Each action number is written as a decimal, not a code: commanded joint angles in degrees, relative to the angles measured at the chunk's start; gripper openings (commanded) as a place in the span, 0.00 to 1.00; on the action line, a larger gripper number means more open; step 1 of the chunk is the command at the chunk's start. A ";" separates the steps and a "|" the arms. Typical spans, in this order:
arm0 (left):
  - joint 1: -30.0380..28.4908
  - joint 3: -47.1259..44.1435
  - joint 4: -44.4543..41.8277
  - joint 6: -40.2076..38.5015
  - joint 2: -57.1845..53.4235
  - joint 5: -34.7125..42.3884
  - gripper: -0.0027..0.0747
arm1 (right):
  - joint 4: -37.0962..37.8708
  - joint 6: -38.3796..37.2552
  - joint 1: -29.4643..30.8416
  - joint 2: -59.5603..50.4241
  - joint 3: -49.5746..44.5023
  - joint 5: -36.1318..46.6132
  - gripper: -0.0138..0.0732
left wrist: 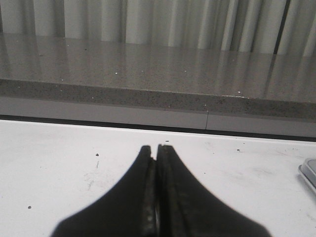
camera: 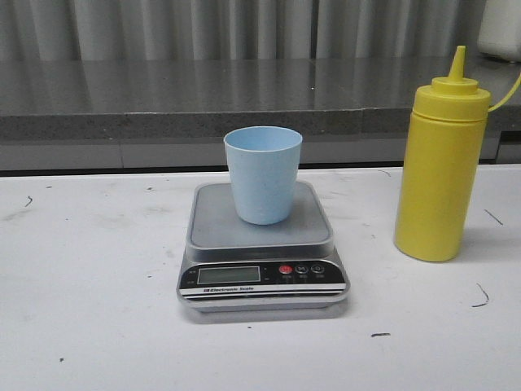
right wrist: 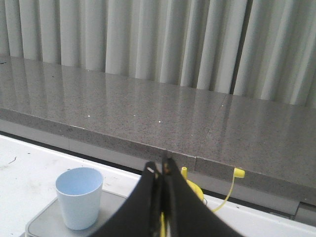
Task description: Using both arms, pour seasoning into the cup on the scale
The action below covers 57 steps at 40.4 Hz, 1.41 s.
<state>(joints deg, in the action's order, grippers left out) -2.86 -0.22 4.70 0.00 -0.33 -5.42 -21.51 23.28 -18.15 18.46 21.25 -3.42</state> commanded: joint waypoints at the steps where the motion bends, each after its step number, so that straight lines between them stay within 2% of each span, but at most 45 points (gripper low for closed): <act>1: -0.10 -1.35 0.60 -0.66 -1.00 4.67 0.01 | 4.32 -1.92 2.19 0.27 -0.12 4.48 0.09; 8: -0.10 -1.35 0.60 -0.66 -1.00 4.67 0.01 | 14.73 -14.65 9.62 -3.63 -8.38 4.41 0.09; 13: -0.10 -1.35 0.60 -0.66 -1.00 4.67 0.01 | 17.73 -20.25 14.21 -9.52 -14.61 3.42 0.09; 19: -0.10 -1.35 0.60 -0.66 -1.00 4.67 0.01 | 17.73 -20.26 18.18 -15.39 -20.07 1.06 0.09; 26: -0.10 -1.35 0.60 -0.66 -1.00 4.67 0.01 | 17.73 -20.26 18.76 -20.12 -22.50 -3.32 0.09; 57: -0.10 -1.35 0.60 -0.66 -0.89 4.67 0.01 | 17.73 -20.26 18.76 -19.97 -22.44 -4.15 0.09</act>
<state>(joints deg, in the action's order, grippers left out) -2.86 -0.22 4.70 0.00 -0.33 -5.42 -4.31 3.19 0.36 -0.60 -1.54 -11.83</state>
